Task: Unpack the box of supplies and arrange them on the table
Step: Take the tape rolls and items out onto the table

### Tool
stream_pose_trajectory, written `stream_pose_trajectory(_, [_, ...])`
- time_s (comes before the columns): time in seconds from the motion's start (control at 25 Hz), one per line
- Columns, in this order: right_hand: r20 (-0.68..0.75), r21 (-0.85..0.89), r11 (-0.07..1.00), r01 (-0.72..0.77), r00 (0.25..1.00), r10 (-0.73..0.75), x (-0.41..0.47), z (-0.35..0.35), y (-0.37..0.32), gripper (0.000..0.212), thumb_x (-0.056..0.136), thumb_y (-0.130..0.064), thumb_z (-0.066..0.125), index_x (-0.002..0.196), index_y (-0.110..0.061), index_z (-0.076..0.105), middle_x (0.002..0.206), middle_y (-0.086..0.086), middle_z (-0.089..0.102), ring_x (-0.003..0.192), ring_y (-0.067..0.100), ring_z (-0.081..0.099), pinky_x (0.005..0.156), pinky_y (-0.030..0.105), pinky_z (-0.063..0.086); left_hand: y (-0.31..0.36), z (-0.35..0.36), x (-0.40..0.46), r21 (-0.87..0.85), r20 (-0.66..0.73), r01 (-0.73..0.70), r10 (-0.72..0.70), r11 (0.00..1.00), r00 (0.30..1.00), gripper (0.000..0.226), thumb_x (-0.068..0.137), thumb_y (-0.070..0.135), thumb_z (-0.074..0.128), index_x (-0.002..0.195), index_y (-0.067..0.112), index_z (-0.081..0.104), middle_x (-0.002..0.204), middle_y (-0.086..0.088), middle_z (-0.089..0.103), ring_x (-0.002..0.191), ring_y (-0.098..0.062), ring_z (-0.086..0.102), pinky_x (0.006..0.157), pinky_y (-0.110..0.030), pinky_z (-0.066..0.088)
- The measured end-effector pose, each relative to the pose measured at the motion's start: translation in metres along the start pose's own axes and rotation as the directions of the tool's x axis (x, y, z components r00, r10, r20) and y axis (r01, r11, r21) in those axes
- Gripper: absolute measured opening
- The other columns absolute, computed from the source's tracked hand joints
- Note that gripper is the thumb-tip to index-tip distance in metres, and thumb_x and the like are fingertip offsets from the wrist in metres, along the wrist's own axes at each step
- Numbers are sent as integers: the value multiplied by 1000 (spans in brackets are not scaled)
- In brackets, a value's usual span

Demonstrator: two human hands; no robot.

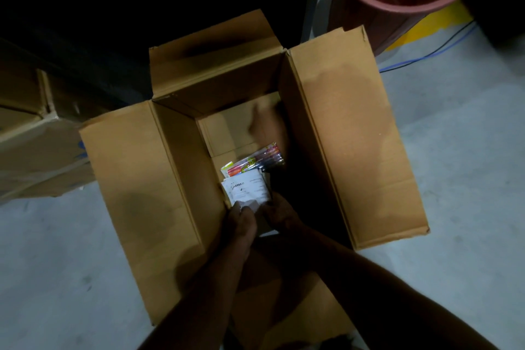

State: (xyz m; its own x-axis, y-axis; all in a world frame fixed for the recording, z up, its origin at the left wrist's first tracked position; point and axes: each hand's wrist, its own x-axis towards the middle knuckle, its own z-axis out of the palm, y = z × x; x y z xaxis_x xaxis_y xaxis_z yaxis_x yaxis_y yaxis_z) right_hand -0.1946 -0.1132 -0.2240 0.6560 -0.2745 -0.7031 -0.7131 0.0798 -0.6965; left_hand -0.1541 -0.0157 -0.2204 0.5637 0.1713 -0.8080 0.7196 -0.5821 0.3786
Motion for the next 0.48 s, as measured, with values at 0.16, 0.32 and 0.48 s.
stream_pose_trajectory(0.16, [-70, -31, 999, 10, 997, -12, -12, -10, -24, 67, 69, -25, 55, 122, 14, 56, 121, 24, 63, 116, 34, 60, 86, 21, 45, 30, -10, -32, -65, -43, -12, 9, 998, 999, 29, 93, 16, 49, 112, 1, 65, 117, -13, 62, 117, -28, 53, 98, -33, 41])
stream_pose_trajectory(0.32, [-159, -78, 997, -22, 987, 10, -32, -25, -46, 49, 83, -18, 58, 125, 7, 54, 123, 26, 61, 116, 38, 59, 91, 33, 45, 46, -20, -62, -33, -104, -113, 109, 993, 989, 35, 93, 9, 53, 127, 0, 53, 129, -21, 57, 119, -36, 55, 99, -36, 44])
stream_pose_trajectory(0.48, [-159, -25, 998, -56, 986, 51, -62, -45, -83, 50, 86, -17, 51, 135, -7, 46, 131, 16, 59, 121, 34, 57, 101, 40, 47, 64, -32, -93, -11, -73, -118, 117, 993, 990, 63, 85, 35, 56, 142, 20, 36, 137, -13, 55, 119, -38, 56, 100, -50, 47])
